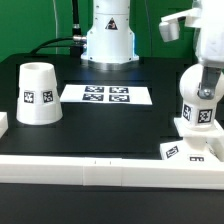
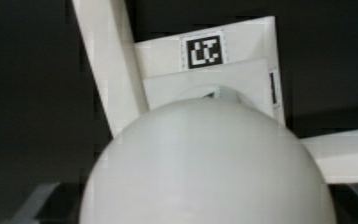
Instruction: Assemble lamp
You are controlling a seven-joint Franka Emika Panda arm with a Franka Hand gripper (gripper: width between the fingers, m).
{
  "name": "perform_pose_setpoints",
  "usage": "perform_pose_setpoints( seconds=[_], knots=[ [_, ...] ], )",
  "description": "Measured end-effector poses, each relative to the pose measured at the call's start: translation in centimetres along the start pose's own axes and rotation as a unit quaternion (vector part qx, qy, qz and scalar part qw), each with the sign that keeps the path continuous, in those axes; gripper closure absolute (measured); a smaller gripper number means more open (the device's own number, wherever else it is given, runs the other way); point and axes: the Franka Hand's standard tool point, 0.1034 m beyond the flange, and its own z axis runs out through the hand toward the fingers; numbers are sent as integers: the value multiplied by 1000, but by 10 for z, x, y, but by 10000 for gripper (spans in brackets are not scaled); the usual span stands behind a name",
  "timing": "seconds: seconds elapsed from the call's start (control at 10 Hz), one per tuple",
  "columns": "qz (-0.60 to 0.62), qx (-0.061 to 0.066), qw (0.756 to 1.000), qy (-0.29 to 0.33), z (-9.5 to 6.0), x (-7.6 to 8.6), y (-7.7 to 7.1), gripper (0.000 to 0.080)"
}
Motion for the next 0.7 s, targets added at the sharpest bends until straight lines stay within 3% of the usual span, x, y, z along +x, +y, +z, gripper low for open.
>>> perform_pose_setpoints(
  seconds=[0.3, 0.7],
  knots=[
    [109, -1, 994, 1, 0, 0, 1, 222],
    [248, -3, 969, 2, -2, -3, 4, 220]
  ],
)
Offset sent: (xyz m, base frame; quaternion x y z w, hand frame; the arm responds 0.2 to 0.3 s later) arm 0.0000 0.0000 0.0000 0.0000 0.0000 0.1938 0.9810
